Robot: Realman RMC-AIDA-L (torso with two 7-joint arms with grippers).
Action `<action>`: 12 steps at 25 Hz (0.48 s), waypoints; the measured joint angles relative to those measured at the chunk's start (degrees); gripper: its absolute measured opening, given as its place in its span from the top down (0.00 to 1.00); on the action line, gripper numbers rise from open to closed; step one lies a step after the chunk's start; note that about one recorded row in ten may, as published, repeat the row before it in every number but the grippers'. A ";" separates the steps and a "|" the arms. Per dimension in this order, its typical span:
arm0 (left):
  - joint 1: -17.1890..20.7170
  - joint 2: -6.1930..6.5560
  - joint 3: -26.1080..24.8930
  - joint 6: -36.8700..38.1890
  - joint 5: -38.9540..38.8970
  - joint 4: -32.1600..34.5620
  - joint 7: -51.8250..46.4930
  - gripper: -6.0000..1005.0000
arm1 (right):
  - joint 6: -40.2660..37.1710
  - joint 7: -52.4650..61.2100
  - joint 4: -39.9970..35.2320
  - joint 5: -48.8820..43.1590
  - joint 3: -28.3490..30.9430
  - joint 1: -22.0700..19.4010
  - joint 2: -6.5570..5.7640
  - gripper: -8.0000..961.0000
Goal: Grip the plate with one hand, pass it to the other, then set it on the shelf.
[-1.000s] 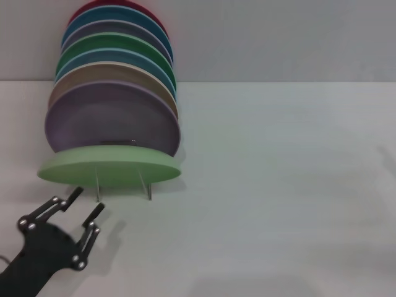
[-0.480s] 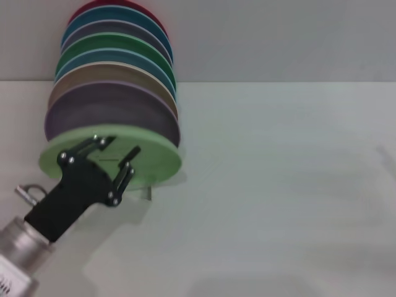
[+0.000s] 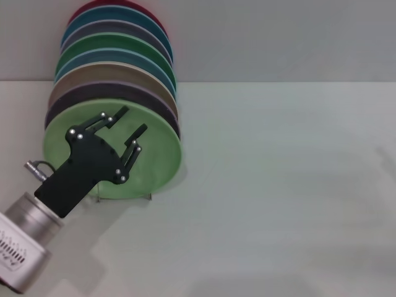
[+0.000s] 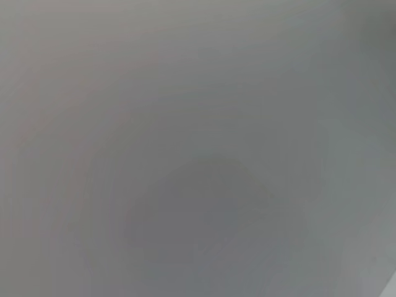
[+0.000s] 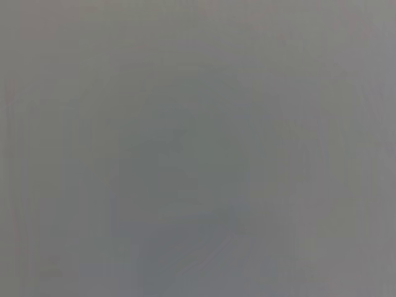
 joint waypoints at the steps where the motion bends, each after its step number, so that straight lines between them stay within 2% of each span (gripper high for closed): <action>1: 0.00 0.00 0.00 0.00 0.00 0.00 0.00 0.64 | 0.00 0.00 0.00 0.00 0.00 0.00 0.00 0.39; 6: 4.81 -0.18 0.01 2.43 0.11 -1.08 0.51 0.64 | 0.01 -0.08 -0.01 -0.02 0.14 -0.12 0.00 0.39; 7: 4.81 -0.18 0.01 2.43 0.11 -1.08 0.51 0.64 | -0.01 -0.20 -0.03 -0.01 0.31 -0.12 0.00 0.39; 8: 6.59 -0.27 -0.08 4.18 0.08 -1.17 0.61 0.64 | -0.01 -0.20 -0.03 -0.01 0.31 -0.12 0.00 0.39; 11: 6.59 -0.27 -0.08 4.18 0.08 -1.17 0.61 0.64 | -0.10 -1.16 -0.29 0.24 0.48 -0.07 0.00 0.39; 12: 11.76 -0.53 -3.56 8.31 -0.53 -2.35 0.40 0.64 | -0.39 -3.17 -0.96 0.60 0.51 -0.11 0.06 0.39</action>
